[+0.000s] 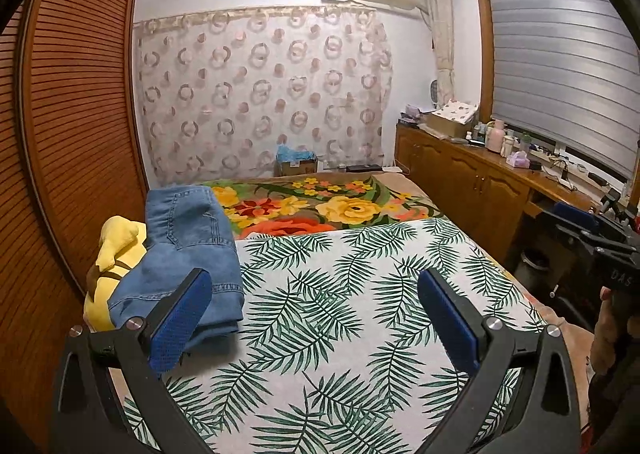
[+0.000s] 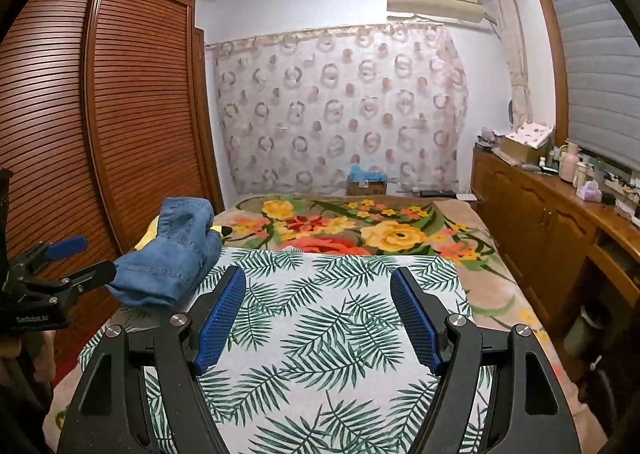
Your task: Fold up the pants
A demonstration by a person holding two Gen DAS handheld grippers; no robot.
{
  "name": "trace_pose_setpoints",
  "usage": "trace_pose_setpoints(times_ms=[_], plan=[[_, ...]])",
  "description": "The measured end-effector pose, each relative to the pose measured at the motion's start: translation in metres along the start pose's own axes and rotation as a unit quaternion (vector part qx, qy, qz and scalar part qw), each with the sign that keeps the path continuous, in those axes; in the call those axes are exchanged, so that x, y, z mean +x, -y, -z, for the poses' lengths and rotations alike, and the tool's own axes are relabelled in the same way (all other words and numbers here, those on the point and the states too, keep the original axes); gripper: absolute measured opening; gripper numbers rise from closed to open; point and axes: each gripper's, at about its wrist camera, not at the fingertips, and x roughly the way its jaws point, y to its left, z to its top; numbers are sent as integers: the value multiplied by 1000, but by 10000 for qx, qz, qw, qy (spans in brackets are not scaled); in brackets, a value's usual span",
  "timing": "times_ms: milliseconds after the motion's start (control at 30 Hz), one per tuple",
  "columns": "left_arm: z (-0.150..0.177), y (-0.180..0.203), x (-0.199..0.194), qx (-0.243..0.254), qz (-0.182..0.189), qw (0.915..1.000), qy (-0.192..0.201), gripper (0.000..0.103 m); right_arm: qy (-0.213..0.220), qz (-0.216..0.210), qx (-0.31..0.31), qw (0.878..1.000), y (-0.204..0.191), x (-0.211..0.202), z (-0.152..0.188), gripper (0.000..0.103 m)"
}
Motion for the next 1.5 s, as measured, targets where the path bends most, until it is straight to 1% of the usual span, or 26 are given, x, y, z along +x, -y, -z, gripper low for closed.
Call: trace_pose_setpoints(times_ms=[1500], plan=[[-2,2,-3,-36,-1,10000,46,103,27,39,-44,10000,13,0,-1,76]])
